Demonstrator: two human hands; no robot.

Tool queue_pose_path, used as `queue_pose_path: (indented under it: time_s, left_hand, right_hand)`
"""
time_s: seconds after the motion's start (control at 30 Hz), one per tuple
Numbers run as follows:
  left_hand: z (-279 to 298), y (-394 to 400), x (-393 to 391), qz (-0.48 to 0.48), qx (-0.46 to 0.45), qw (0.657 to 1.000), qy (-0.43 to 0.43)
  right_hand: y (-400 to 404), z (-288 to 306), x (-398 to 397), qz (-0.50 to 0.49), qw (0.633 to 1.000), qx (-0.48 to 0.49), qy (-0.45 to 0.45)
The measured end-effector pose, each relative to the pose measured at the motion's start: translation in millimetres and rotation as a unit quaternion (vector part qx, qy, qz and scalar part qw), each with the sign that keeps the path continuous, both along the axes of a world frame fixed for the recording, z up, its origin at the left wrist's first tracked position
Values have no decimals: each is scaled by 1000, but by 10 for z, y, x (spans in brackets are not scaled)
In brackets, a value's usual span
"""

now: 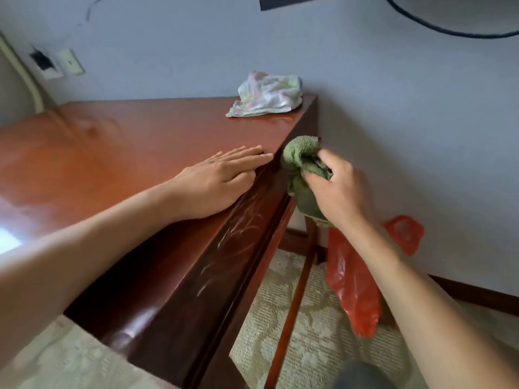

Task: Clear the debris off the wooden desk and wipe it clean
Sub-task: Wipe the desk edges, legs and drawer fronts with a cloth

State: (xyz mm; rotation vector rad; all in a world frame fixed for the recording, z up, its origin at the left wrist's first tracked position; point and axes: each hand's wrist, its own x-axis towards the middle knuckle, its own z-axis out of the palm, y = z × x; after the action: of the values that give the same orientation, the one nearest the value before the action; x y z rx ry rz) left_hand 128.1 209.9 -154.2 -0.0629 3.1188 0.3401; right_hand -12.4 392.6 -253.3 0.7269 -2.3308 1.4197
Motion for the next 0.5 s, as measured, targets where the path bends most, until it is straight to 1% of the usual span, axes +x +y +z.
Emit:
queue_pose_path:
  time_s: [0.1,0.2,0.3,0.37,0.43,0.5]
  left_hand:
    - [7,68,21,6,3,1000,4]
    - [30,85,123,28,-9,999,29]
    - [10,40,338,26,-37,999,-13]
    - [-7,13,440,23,-27,999,-40]
    - [-17,-3,436,20,-17,999,-38]
    - [-27,-15,404,18,-13,999,-31]
  right_hand:
    - [-27,-9,-43,9,999,10,29]
    - [-36,6,-92,24,999,0,21]
    - [-71,37,-124,23,998,35,38]
    - [-125,45,-100,27,998,26,48]
    - [-154,49,-109,17,999,4,49]
    - [-153,73,-133,-1,999,6,53]
